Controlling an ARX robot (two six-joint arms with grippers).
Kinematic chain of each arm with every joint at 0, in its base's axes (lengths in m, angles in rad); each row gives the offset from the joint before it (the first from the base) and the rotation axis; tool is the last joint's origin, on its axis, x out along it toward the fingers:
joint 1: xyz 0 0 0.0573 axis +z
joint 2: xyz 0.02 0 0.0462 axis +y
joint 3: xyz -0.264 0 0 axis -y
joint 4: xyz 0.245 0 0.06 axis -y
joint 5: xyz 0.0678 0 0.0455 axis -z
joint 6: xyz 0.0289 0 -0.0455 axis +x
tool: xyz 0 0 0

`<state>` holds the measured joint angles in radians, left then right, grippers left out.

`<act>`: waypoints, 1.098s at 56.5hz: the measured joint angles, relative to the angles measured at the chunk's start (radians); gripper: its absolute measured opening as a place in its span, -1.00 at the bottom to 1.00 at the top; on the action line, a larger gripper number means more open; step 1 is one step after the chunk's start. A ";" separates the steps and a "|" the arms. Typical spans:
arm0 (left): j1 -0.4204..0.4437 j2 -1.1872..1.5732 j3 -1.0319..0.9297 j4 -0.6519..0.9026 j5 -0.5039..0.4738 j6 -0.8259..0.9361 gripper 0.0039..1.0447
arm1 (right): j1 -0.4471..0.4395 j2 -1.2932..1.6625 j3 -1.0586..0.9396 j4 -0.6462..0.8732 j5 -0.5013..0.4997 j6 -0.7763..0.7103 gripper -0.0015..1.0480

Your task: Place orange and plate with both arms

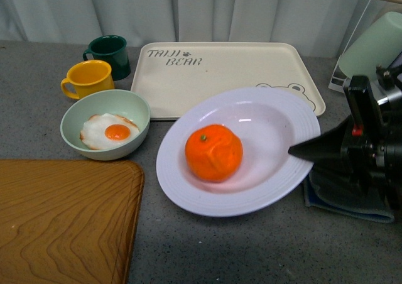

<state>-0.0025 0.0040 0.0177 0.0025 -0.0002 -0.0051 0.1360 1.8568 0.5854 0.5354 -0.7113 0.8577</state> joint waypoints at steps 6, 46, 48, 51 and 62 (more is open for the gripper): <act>0.000 0.000 0.000 0.000 0.000 0.000 0.88 | -0.003 0.032 0.093 0.013 -0.017 0.016 -0.98; 0.000 0.000 0.000 0.000 0.000 0.000 0.88 | 0.009 0.578 0.928 -0.294 0.068 0.032 -0.76; 0.000 0.000 0.000 0.000 0.000 0.000 0.88 | 0.008 0.571 0.916 -0.306 0.084 0.007 -0.62; 0.000 0.000 0.000 0.000 0.000 0.000 0.88 | 0.007 0.555 0.892 -0.330 0.117 -0.040 -0.46; 0.000 0.000 0.000 0.000 0.000 0.000 0.88 | 0.001 0.388 0.698 -0.322 0.210 -0.233 0.19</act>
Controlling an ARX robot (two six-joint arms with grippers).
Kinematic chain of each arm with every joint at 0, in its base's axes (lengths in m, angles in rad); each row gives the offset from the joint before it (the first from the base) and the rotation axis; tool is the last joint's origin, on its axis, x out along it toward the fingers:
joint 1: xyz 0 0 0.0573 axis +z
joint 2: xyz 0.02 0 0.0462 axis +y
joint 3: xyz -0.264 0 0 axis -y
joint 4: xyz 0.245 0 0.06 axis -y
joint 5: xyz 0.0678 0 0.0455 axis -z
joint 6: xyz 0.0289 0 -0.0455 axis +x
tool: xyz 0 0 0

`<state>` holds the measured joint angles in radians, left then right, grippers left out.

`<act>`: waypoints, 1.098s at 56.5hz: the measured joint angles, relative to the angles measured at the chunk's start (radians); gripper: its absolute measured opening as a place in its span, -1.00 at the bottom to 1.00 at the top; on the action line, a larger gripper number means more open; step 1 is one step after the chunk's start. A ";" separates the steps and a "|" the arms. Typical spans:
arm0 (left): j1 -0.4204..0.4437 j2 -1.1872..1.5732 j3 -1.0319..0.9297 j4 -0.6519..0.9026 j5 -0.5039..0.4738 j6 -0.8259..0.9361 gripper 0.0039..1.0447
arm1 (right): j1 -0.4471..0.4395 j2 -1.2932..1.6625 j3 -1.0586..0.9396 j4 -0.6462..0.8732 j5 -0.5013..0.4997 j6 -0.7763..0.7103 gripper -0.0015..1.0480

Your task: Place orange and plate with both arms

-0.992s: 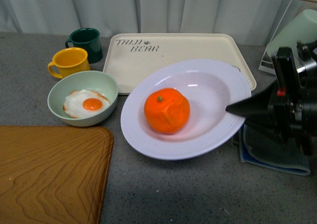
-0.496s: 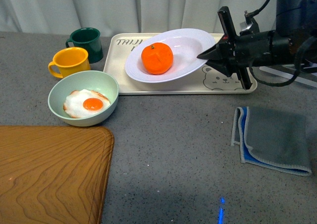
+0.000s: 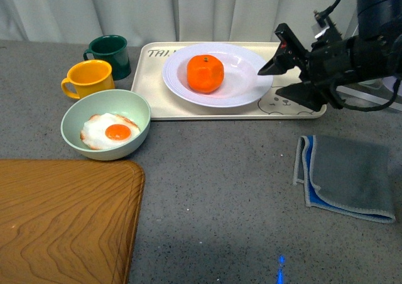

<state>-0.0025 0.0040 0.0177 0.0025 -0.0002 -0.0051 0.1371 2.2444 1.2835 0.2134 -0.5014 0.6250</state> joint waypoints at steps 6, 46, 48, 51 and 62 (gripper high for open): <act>0.000 0.000 0.000 0.000 0.000 0.000 0.88 | -0.002 -0.129 -0.101 0.002 0.048 -0.087 0.53; 0.000 0.000 0.000 0.000 0.000 0.000 0.88 | -0.035 -0.738 -0.970 0.959 0.605 -0.616 -0.86; 0.000 0.000 0.000 0.000 0.000 0.000 0.88 | -0.039 -0.763 -0.990 0.956 0.601 -0.618 -0.96; 0.000 0.000 0.000 0.000 0.000 0.000 0.88 | -0.047 -0.821 -1.030 0.944 0.588 -0.622 -0.98; 0.000 0.000 0.000 0.000 0.000 0.000 0.88 | -0.080 -0.970 -1.125 0.882 0.556 -0.622 -0.98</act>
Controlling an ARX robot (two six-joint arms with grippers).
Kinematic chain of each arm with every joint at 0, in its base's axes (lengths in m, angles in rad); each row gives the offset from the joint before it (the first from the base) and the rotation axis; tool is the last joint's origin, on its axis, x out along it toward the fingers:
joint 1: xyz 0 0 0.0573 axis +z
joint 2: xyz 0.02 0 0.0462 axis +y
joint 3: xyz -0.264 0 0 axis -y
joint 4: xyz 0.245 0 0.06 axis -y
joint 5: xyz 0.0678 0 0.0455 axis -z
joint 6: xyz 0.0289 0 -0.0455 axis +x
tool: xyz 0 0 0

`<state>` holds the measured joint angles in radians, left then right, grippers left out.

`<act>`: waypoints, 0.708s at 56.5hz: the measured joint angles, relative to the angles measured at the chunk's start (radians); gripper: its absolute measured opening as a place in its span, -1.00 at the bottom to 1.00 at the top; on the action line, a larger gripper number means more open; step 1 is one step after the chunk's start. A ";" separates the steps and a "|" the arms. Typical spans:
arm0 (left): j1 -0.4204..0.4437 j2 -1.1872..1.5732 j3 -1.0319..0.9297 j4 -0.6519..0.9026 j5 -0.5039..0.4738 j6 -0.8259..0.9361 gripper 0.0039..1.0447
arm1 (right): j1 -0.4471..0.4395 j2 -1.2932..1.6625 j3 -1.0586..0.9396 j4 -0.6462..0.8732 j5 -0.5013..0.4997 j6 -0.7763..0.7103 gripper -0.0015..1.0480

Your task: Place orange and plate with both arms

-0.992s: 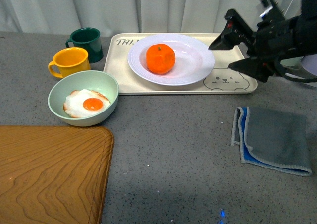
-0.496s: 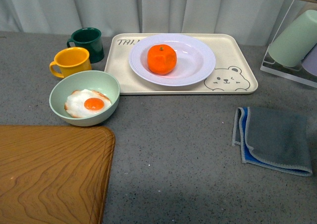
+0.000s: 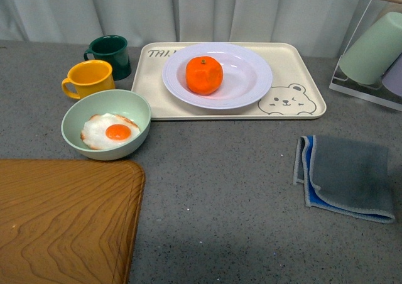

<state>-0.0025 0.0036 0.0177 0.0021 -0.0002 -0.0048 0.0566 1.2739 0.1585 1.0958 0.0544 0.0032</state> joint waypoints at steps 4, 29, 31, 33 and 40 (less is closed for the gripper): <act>0.000 0.000 0.000 0.000 0.000 0.000 0.88 | -0.034 -0.049 -0.023 -0.026 -0.046 0.000 -0.98; 0.000 0.000 0.000 0.000 0.000 0.000 0.88 | -0.054 -0.409 -0.126 -0.278 -0.052 0.000 -0.98; 0.000 0.000 0.000 0.000 0.000 0.000 0.88 | -0.054 -0.434 -0.131 -0.299 -0.052 0.000 -0.98; 0.000 0.000 0.000 0.000 0.000 0.000 0.88 | -0.054 -0.472 -0.137 -0.333 -0.052 0.000 -0.98; 0.000 0.000 0.000 0.000 0.000 0.000 0.88 | -0.054 -0.592 -0.150 -0.441 -0.053 0.000 -0.98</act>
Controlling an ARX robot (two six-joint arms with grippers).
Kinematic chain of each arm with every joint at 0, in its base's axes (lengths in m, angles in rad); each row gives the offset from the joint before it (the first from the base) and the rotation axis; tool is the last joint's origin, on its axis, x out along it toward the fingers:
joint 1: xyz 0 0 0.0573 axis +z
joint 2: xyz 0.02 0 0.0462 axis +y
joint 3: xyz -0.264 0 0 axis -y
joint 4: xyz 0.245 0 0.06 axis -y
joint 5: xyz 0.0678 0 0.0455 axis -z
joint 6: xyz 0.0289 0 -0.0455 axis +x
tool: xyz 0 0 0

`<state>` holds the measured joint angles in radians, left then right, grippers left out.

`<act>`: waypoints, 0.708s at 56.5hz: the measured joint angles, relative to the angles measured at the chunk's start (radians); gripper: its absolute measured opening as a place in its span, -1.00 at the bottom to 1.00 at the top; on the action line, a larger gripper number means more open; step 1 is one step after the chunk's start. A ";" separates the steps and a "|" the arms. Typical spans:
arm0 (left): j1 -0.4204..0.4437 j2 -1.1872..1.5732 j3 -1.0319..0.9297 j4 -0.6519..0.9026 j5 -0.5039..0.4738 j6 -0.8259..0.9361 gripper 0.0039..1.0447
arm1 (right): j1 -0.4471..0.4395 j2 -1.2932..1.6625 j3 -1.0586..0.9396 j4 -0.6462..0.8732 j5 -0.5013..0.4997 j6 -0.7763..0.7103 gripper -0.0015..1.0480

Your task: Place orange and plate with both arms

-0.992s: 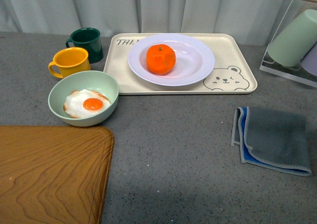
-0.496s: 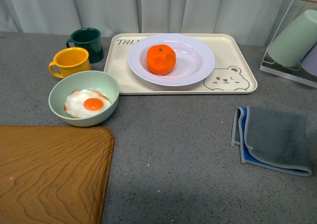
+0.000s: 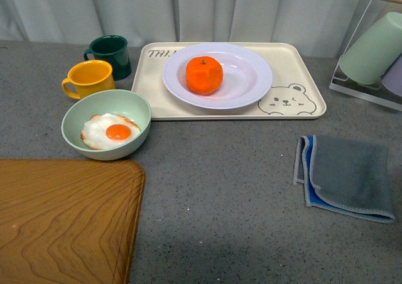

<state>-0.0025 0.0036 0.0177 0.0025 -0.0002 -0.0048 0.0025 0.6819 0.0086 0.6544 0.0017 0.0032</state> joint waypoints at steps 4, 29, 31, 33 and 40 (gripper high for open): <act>0.000 0.000 0.000 0.000 0.000 0.000 0.88 | 0.000 -0.062 -0.003 -0.052 0.000 0.000 -0.98; 0.000 0.000 0.000 0.000 0.000 0.000 0.88 | 0.000 -0.313 -0.003 -0.280 0.000 0.000 -0.98; 0.000 0.000 0.000 0.000 0.000 0.000 0.88 | 0.000 -0.322 -0.003 -0.287 0.000 0.000 -0.98; 0.000 0.000 0.000 0.000 0.000 0.000 0.88 | 0.000 -0.332 -0.003 -0.298 0.000 0.000 -0.98; 0.000 0.000 0.000 0.000 0.000 0.000 0.88 | 0.000 -0.379 -0.003 -0.349 0.000 0.000 -0.98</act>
<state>-0.0025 0.0036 0.0177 0.0021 -0.0002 -0.0048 0.0025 0.3031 0.0051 0.3050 0.0013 0.0032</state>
